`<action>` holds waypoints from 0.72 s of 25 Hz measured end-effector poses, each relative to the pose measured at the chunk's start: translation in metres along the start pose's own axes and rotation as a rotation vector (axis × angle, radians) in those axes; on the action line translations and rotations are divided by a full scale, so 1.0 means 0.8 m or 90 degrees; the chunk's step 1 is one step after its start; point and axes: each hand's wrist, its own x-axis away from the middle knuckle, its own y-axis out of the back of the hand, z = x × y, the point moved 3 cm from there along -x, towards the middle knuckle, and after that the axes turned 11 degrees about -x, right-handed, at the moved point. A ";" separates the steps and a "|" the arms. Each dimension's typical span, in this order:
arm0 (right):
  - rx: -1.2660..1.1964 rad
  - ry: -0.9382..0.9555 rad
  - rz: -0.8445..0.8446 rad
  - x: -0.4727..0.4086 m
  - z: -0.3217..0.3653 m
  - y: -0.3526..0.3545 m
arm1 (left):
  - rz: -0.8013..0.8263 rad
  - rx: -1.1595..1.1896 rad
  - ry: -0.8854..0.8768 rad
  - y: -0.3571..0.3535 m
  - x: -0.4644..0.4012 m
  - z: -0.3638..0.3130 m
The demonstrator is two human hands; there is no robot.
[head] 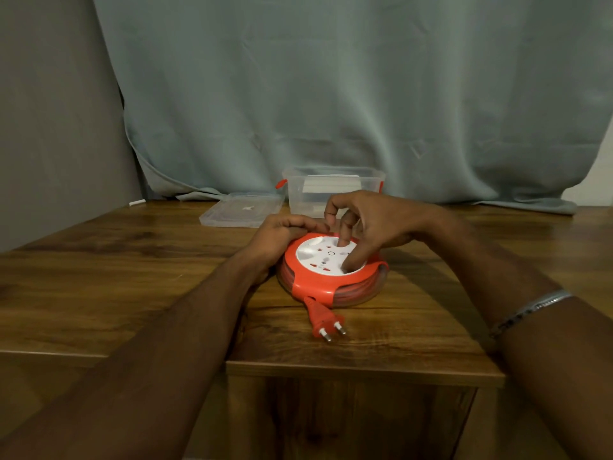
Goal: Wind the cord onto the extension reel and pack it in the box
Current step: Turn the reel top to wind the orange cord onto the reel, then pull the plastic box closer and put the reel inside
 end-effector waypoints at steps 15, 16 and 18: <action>-0.041 0.031 -0.005 -0.003 0.016 -0.030 | -0.009 -0.006 0.020 -0.001 0.016 -0.011; -0.093 0.035 -0.016 -0.003 0.013 -0.027 | 0.000 -0.028 0.016 0.000 0.018 -0.014; -0.172 0.063 -0.110 -0.003 0.003 -0.016 | 0.023 -0.073 -0.011 -0.002 0.022 -0.019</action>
